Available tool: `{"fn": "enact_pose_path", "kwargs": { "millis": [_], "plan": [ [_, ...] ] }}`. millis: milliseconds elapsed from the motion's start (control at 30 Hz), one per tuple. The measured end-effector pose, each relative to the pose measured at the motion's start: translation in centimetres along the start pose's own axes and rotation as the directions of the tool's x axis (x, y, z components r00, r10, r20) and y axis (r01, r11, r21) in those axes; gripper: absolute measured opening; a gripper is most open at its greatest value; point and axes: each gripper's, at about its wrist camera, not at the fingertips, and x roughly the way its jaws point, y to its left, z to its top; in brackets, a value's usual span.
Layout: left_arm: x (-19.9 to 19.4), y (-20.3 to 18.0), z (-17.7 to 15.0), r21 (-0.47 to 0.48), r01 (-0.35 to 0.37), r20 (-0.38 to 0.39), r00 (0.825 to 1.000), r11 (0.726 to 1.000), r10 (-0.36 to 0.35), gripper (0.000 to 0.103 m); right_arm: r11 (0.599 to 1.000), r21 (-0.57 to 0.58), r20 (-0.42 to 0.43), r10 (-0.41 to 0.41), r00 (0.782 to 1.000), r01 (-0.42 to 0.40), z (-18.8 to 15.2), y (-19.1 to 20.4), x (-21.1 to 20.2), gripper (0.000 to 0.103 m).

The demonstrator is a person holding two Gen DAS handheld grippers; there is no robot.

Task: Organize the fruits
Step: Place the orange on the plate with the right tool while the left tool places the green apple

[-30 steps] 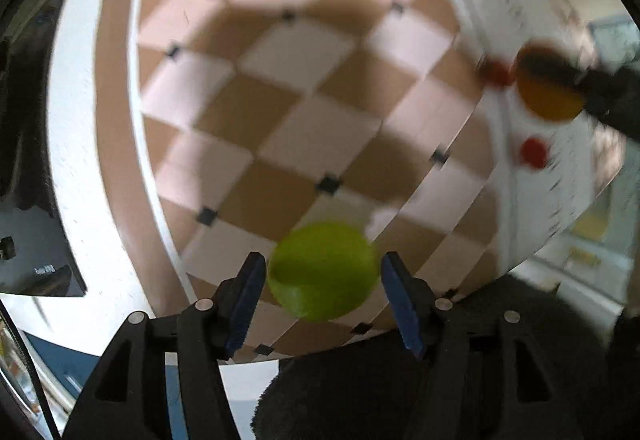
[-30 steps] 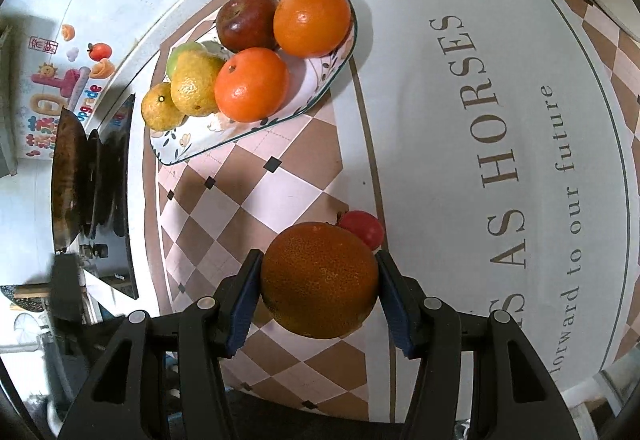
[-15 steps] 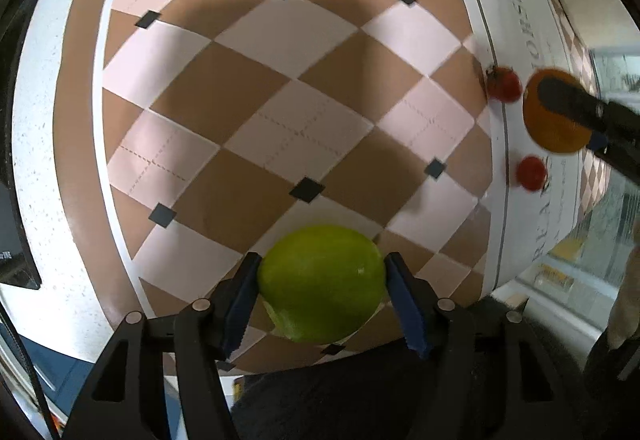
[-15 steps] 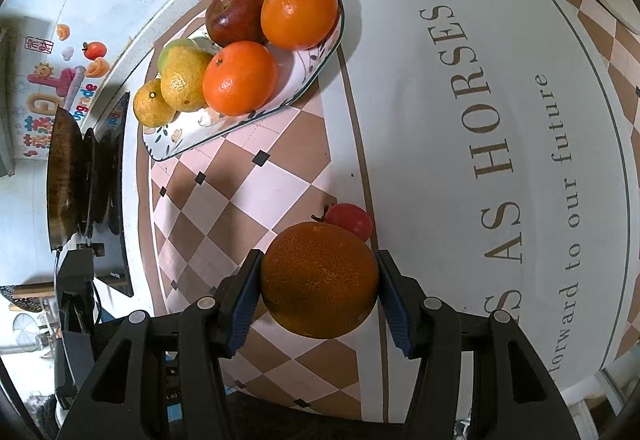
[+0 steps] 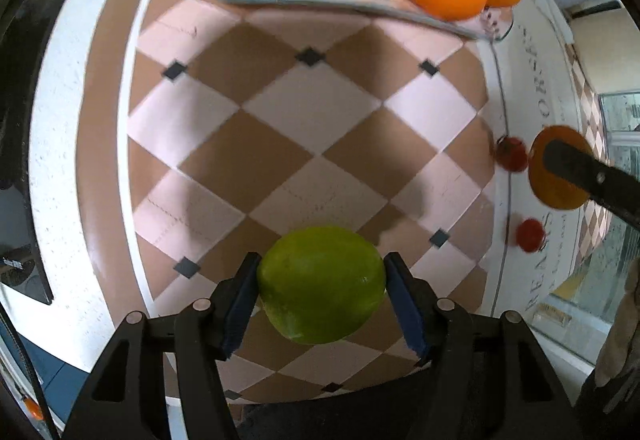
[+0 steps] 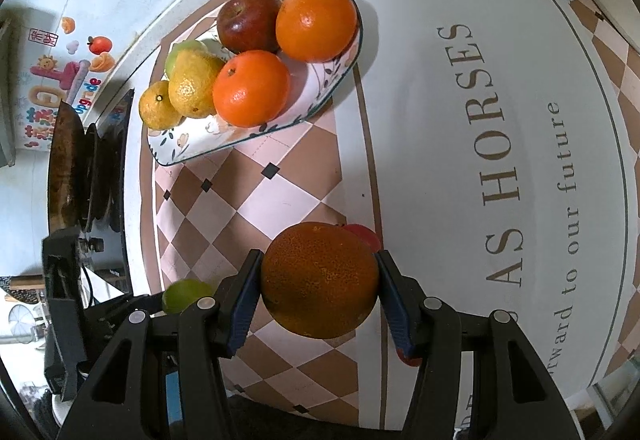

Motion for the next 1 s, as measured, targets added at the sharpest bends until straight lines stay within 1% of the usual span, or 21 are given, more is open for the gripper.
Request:
{"fn": "enact_pose_path", "kwargs": {
  "millis": [133, 233, 300, 367, 400, 467, 567, 633, 700, 733, 833, 967, 1000],
  "plan": [
    [-2.8, -0.1, 1.1, -0.013, 0.041, 0.053, 0.998, 0.999, -0.04, 0.059, 1.0, -0.003, 0.013, 0.016, 1.0, -0.016, 0.9, 0.3, -0.9, 0.058],
    [-5.9, -0.3, 2.9, -0.023, 0.082, 0.121, 0.99, 0.996, -0.078, 0.059, 0.999, 0.001, 0.033, 0.049, 0.998, -0.049, 2.8, 0.8, -2.0, 0.058],
    [-7.9, 0.1, 4.5, -0.034, 0.102, 0.162, 0.982, 0.994, -0.095, 0.059, 0.998, -0.007, 0.062, 0.063, 0.996, -0.063, 4.8, 1.6, -2.9, 0.058],
    [-9.6, 0.3, 6.5, -0.043, 0.106, 0.206, 0.974, 0.993, -0.095, 0.059, 0.997, -0.022, 0.097, 0.071, 0.993, -0.069, 7.2, 2.5, -3.9, 0.058],
    [-9.9, 0.3, 7.0, -0.05, 0.106, 0.222, 0.971, 0.993, -0.093, 0.059, 0.997, -0.03, 0.118, 0.071, 0.99, -0.068, 8.6, 2.9, -4.4, 0.058],
    [-11.0, 0.7, 8.9, -0.067, 0.102, 0.256, 0.963, 0.993, -0.082, 0.059, 0.998, -0.043, 0.146, 0.06, 0.987, -0.054, 11.0, 3.8, -4.9, 0.058],
    [-12.1, 1.3, 12.2, -0.091, 0.083, 0.286, 0.957, 0.992, -0.054, 0.059, 0.998, -0.053, 0.166, 0.037, 0.985, -0.029, 14.5, 4.7, -4.9, 0.058],
    [-12.2, 2.0, 14.4, -0.109, 0.067, 0.294, 0.955, 0.992, -0.032, 0.059, 0.998, -0.057, 0.164, 0.013, 0.986, -0.004, 16.9, 4.9, -4.4, 0.058],
    [-12.1, 2.7, 16.6, -0.123, 0.048, 0.29, 0.957, 0.991, -0.01, 0.059, 0.998, -0.059, 0.147, -0.014, 0.989, 0.023, 18.7, 5.1, -3.3, 0.058],
    [-11.7, 2.8, 17.2, -0.126, 0.038, 0.287, 0.958, 0.991, -0.001, 0.059, 0.998, -0.058, 0.137, -0.023, 0.99, 0.031, 19.4, 5.0, -2.7, 0.058],
    [-10.4, 3.5, 19.9, -0.144, 0.014, 0.258, 0.966, 0.989, 0.024, 0.059, 0.995, -0.063, 0.088, -0.068, 0.994, 0.073, 21.5, 4.7, -0.3, 0.058],
    [-7.7, 4.6, 22.0, -0.177, 0.009, 0.189, 0.982, 0.984, 0.025, 0.06, 0.99, -0.074, 0.045, -0.115, 0.992, 0.118, 21.8, 3.8, 2.1, 0.058],
    [-7.5, 4.7, 22.2, -0.18, 0.009, 0.191, 0.981, 0.984, 0.026, 0.06, 0.99, -0.078, 0.037, -0.118, 0.992, 0.121, 21.8, 3.7, 2.5, 0.058]
  ]
}}
